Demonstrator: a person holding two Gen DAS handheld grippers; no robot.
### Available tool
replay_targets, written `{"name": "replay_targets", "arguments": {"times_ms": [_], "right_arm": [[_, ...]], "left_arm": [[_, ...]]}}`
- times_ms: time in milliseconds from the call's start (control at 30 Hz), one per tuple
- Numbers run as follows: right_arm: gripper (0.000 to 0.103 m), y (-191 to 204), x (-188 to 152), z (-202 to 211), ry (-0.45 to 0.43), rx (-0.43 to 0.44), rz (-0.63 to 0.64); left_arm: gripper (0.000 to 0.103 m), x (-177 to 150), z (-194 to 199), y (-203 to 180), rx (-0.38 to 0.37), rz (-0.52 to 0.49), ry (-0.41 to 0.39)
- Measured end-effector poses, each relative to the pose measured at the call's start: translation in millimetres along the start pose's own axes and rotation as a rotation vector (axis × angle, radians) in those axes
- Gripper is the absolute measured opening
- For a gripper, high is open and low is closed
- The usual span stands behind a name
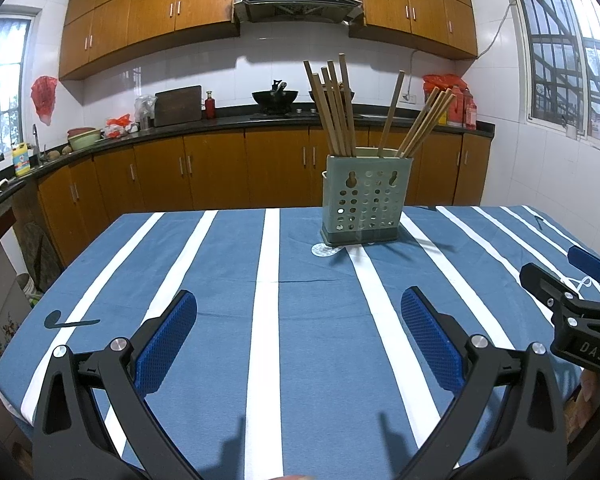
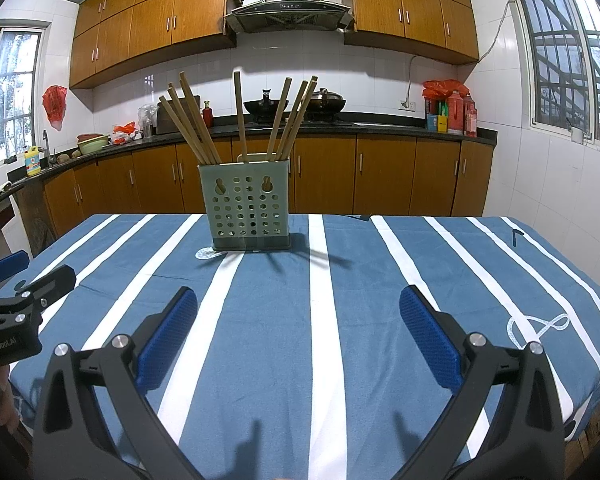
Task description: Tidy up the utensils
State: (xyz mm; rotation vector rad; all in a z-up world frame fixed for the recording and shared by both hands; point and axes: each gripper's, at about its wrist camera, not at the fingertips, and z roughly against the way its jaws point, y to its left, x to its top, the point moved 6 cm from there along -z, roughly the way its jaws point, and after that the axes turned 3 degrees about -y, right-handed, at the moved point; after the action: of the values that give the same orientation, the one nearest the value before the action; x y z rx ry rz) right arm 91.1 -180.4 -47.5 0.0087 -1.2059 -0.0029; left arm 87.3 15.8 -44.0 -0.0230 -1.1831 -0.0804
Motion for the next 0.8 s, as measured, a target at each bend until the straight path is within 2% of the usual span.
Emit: {"name": "replay_targets", "arguments": {"times_ms": [800], "right_arm": [[0.099, -0.3, 0.5, 0.5, 0.000, 0.001, -0.001]], "left_arm": [[0.101, 0.6, 0.8, 1.4, 0.001, 0.002, 0.003]]}}
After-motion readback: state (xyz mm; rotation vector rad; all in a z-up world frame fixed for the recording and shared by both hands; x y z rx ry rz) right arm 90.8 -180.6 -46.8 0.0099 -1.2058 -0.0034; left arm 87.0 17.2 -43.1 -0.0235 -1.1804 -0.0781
